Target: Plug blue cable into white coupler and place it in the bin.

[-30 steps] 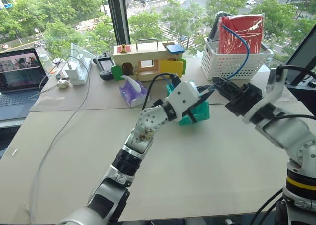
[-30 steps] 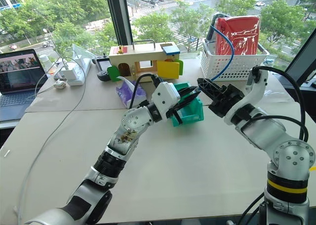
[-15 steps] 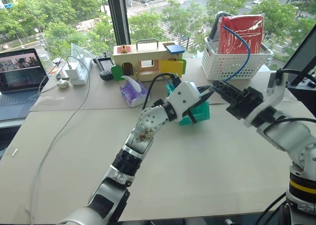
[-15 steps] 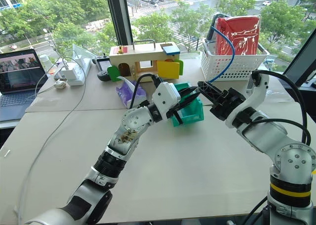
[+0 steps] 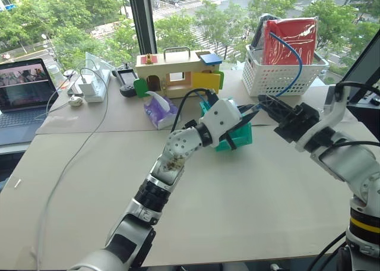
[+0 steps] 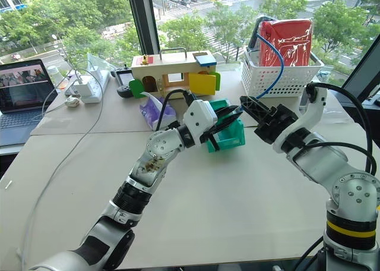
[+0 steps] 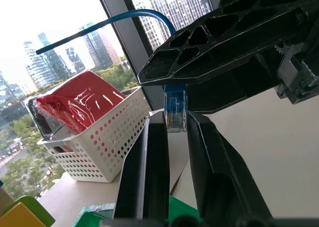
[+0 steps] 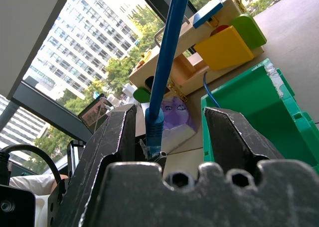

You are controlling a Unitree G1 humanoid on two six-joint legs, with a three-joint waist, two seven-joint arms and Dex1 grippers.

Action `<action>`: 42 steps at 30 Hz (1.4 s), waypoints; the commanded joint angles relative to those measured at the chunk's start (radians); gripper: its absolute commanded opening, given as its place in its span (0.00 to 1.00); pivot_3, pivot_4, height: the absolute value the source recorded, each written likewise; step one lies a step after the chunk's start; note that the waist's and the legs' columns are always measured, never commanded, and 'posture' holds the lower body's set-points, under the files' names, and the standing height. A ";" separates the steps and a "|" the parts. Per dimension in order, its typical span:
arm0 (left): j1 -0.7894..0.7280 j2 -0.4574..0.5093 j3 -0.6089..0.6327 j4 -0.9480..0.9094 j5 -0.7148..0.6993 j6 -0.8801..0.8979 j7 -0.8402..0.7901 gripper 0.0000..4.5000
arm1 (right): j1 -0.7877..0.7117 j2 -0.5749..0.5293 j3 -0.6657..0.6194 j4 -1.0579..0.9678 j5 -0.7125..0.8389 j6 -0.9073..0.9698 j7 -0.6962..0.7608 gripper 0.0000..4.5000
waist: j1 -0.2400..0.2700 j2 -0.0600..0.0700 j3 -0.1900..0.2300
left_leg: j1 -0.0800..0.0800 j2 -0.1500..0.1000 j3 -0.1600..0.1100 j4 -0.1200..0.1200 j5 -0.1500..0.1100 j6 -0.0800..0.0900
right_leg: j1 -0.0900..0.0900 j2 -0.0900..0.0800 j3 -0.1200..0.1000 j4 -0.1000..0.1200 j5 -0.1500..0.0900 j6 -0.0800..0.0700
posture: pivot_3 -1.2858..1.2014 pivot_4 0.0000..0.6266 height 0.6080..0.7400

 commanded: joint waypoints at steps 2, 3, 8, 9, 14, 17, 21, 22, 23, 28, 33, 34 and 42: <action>-0.026 -0.004 0.015 -0.020 -0.010 -0.018 0.008 0.13 | -0.014 -0.015 -0.013 -0.019 0.009 -0.027 0.003 0.00 | 0.000 0.000 0.000 | 0.000 0.000 0.000 0.000 0.000 0.000 | 0.000 0.000 0.000 0.000 0.000 0.000 | 0.52 0.24 1.00; -0.027 -0.004 0.014 -0.019 -0.010 -0.019 0.008 0.13 | -0.016 -0.014 -0.012 -0.019 0.009 -0.028 0.003 0.00 | 0.000 0.000 0.000 | 0.000 0.000 0.000 0.000 0.000 0.000 | 0.000 0.000 0.000 0.000 0.000 0.000 | 0.52 0.24 1.00; -0.027 -0.006 0.013 -0.017 -0.011 -0.017 0.008 0.13 | -0.027 -0.007 -0.004 -0.018 0.008 -0.031 0.003 0.00 | 0.000 0.000 0.000 | 0.000 0.000 0.000 0.000 0.000 0.000 | 0.000 0.000 0.000 0.000 0.000 0.000 | 0.52 0.24 1.00; -0.026 -0.007 0.016 -0.017 -0.015 -0.012 0.008 0.13 | -0.029 -0.007 -0.003 -0.016 0.007 -0.031 0.005 0.00 | 0.000 0.000 0.000 | 0.000 0.000 0.000 0.000 0.000 0.000 | 0.000 0.000 0.000 0.000 0.000 0.000 | 0.52 0.24 1.00; -0.003 -0.019 0.070 -0.061 -0.165 0.062 -0.067 0.31 | -0.045 -0.009 -0.004 0.003 -0.006 -0.030 0.017 0.00 | 0.000 0.000 0.000 | 0.000 0.000 0.000 0.000 0.000 0.000 | 0.000 0.000 0.000 0.000 0.000 0.000 | 0.52 0.24 1.00; 0.001 0.000 0.085 -0.071 -0.211 0.124 -0.094 0.54 | -0.061 -0.008 -0.008 0.018 -0.020 -0.032 0.025 0.00 | -0.003 0.000 0.000 | 0.000 0.000 0.000 0.000 0.000 0.000 | 0.000 0.000 0.000 0.000 0.000 0.000 | 0.52 0.24 1.00; 0.000 0.094 0.137 -0.073 -0.227 0.141 -0.133 0.87 | -0.095 -0.021 -0.043 0.053 -0.054 -0.051 0.034 0.00 | -0.005 0.000 0.000 | 0.000 0.000 0.000 0.000 0.000 0.000 | 0.000 0.000 0.000 0.000 0.000 0.000 | 0.52 0.24 1.00; 0.000 0.115 0.159 -0.072 -0.242 0.148 -0.137 0.95 | -0.104 -0.028 -0.053 0.062 -0.058 -0.053 0.037 0.00 | -0.007 0.000 0.000 | 0.000 0.000 0.000 0.000 0.000 0.000 | 0.000 0.000 0.000 0.000 0.000 0.000 | 0.52 0.24 1.00; -0.003 0.156 0.212 -0.060 -0.272 0.159 -0.142 0.99 | -0.113 -0.041 -0.064 0.073 -0.058 -0.049 0.047 0.00 | -0.009 0.000 0.000 | 0.000 0.000 0.000 0.000 0.000 0.000 | -0.001 0.000 0.000 0.000 0.000 0.000 | 0.52 0.24 1.00; 0.007 0.380 0.374 0.047 -0.294 0.123 -0.187 0.99 | -0.135 -0.082 -0.052 0.094 -0.057 -0.010 0.105 0.00 | -0.025 0.000 0.000 | 0.002 0.001 0.000 -0.001 0.000 0.000 | -0.002 0.002 0.000 0.001 0.000 0.000 | 0.52 0.24 1.00; 0.105 0.555 0.425 0.056 -0.409 0.137 -0.465 0.99 | -0.151 -0.078 -0.005 0.109 -0.092 0.016 0.167 0.00 | -0.026 0.001 0.000 | 0.002 0.001 0.000 -0.001 0.000 0.001 | -0.001 0.001 0.000 0.002 0.000 0.000 | 0.52 0.24 1.00; 0.133 0.589 0.414 0.065 -0.403 0.119 -0.523 0.99 | -0.155 -0.077 0.003 0.113 -0.096 0.022 0.179 0.00 | -0.024 0.001 0.000 | 0.001 0.001 0.000 -0.001 -0.001 0.001 | -0.001 0.001 -0.001 0.002 0.001 0.001 | 0.52 0.24 1.00; 0.248 0.749 0.318 0.267 -0.336 -0.037 -0.877 0.99 | -0.171 -0.075 0.033 0.126 -0.120 0.056 0.237 0.00 | -0.014 0.001 0.000 | 0.001 0.000 0.000 -0.001 -0.001 0.002 | -0.001 0.000 -0.001 0.000 0.001 0.001 | 0.52 0.24 1.00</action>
